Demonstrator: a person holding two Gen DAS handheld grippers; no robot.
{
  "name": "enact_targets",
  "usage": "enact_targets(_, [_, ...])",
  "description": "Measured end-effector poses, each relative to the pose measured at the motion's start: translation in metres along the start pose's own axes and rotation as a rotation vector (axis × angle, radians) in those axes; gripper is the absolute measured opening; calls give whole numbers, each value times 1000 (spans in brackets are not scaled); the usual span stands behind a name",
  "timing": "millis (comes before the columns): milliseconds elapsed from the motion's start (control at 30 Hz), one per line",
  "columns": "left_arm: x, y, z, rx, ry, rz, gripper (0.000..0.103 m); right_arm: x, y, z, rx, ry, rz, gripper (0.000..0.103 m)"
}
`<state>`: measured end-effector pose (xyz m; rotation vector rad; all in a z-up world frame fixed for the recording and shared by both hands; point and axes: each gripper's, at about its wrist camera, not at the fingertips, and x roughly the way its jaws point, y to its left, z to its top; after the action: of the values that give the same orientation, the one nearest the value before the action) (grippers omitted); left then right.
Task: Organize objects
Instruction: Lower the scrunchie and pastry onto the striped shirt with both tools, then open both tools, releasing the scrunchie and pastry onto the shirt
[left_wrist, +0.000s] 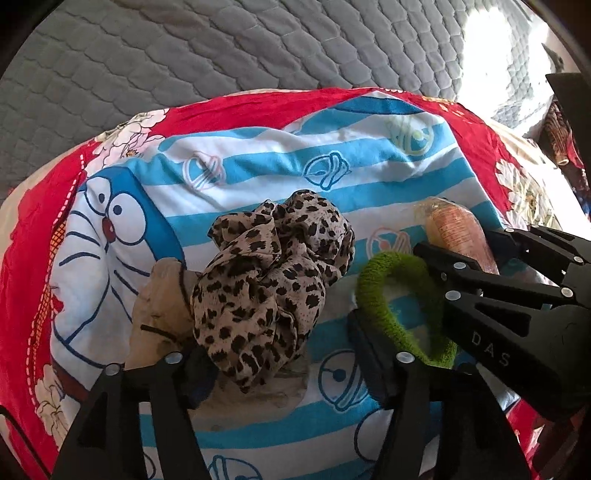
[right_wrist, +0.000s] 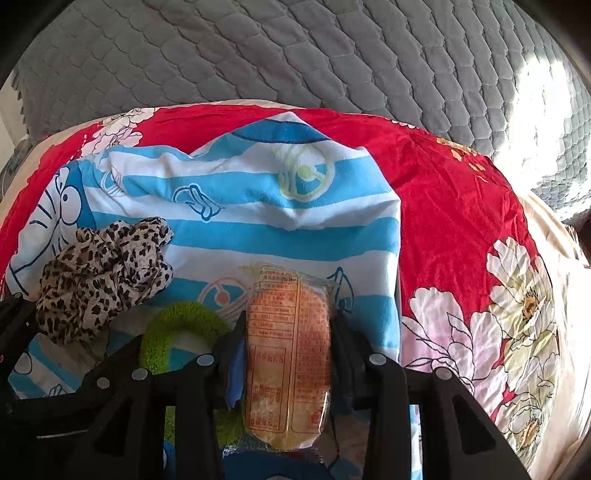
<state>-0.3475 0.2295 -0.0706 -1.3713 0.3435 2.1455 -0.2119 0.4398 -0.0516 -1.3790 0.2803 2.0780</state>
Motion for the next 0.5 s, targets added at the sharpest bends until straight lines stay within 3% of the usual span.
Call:
enact_targets(367, [-24,18,4,-19,-19,-41,79,-13,1,0,-13,-22,11,51])
enact_targets(500, [-31,21,3,0,-27,-11,80,-19,3,0,-32,-32,11,56])
